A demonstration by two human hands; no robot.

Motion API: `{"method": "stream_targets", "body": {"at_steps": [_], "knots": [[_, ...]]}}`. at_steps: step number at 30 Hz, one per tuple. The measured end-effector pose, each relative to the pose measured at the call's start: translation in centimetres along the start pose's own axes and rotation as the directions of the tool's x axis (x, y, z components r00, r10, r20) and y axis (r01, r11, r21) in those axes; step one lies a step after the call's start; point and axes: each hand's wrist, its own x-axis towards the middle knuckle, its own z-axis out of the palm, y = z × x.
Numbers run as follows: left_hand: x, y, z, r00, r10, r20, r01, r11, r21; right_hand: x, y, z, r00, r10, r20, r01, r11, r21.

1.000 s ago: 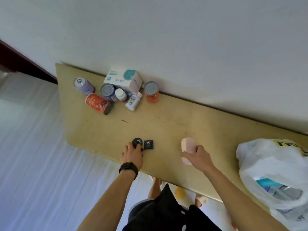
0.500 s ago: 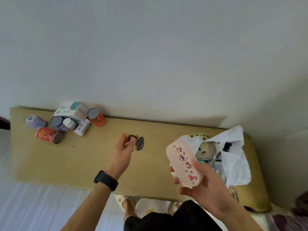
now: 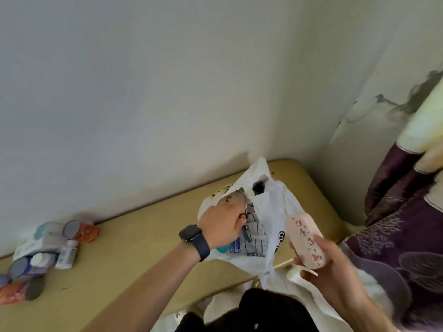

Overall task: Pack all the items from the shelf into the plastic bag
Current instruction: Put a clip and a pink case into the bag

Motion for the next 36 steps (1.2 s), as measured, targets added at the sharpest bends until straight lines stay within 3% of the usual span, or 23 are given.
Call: {"method": "stream_targets", "body": {"at_steps": [4, 7, 10, 13, 15, 18, 21, 23, 27, 29, 32, 36], "knots": [[-0.4, -0.9, 2.7, 0.992, 0.010, 0.122, -0.037, 0.974, 0.222, 0.4, 1.2, -0.9, 0.999, -0.038, -0.030, 0.037, 0.999, -0.025], [-1.0, -2.1, 2.9, 0.995, -0.042, 0.088, 0.018, 0.967, 0.256, 0.9, 1.9, -0.2, 0.999, -0.048, -0.013, 0.047, 0.998, -0.030], [-1.9, -3.0, 2.0, 0.977, -0.207, 0.057, 0.182, 0.939, 0.294, 1.5, 2.8, 1.1, 0.999, -0.036, 0.006, 0.037, 0.996, -0.081], [-3.3, -3.9, 1.2, 0.886, -0.458, 0.073, 0.413, 0.851, 0.326, 2.5, 4.0, 2.7, 1.000, 0.010, 0.025, -0.004, 0.980, -0.201], [-4.0, -4.6, 0.5, 0.870, -0.485, 0.091, 0.461, 0.864, 0.201, 3.3, 4.8, 3.9, 0.998, 0.046, 0.030, -0.035, 0.953, -0.302], [-4.1, -5.3, -1.4, 0.877, -0.480, 0.012, 0.469, 0.851, -0.236, 5.0, 5.3, 6.0, 0.997, 0.056, 0.049, -0.023, 0.858, -0.513], [-3.8, -4.6, -3.0, 0.868, -0.493, -0.057, 0.452, 0.832, -0.322, 8.0, 5.0, 8.5, 0.989, -0.003, 0.148, 0.109, 0.687, -0.719], [-3.5, -4.0, -3.0, 0.874, -0.479, -0.084, 0.419, 0.828, -0.372, 10.5, 4.7, 10.1, 0.964, -0.103, 0.245, 0.264, 0.455, -0.851], [-3.7, -4.1, -2.4, 0.849, -0.514, -0.122, 0.389, 0.764, -0.514, 13.8, 3.7, 12.5, 0.875, -0.240, 0.421, 0.443, 0.045, -0.895], [-4.2, -4.8, -1.8, 0.837, -0.533, -0.124, 0.388, 0.737, -0.553, 13.9, 3.8, 12.3, 0.859, -0.263, 0.440, 0.438, -0.069, -0.896], [-5.3, -6.2, -0.5, 0.834, -0.540, -0.113, 0.407, 0.741, -0.534, 12.6, 4.5, 11.0, 0.872, -0.259, 0.415, 0.439, 0.038, -0.898], [-6.0, -6.7, 1.6, 0.852, -0.511, -0.114, 0.384, 0.758, -0.527, 9.9, 3.5, 10.3, 0.815, -0.328, 0.478, 0.533, 0.099, -0.841]]}}
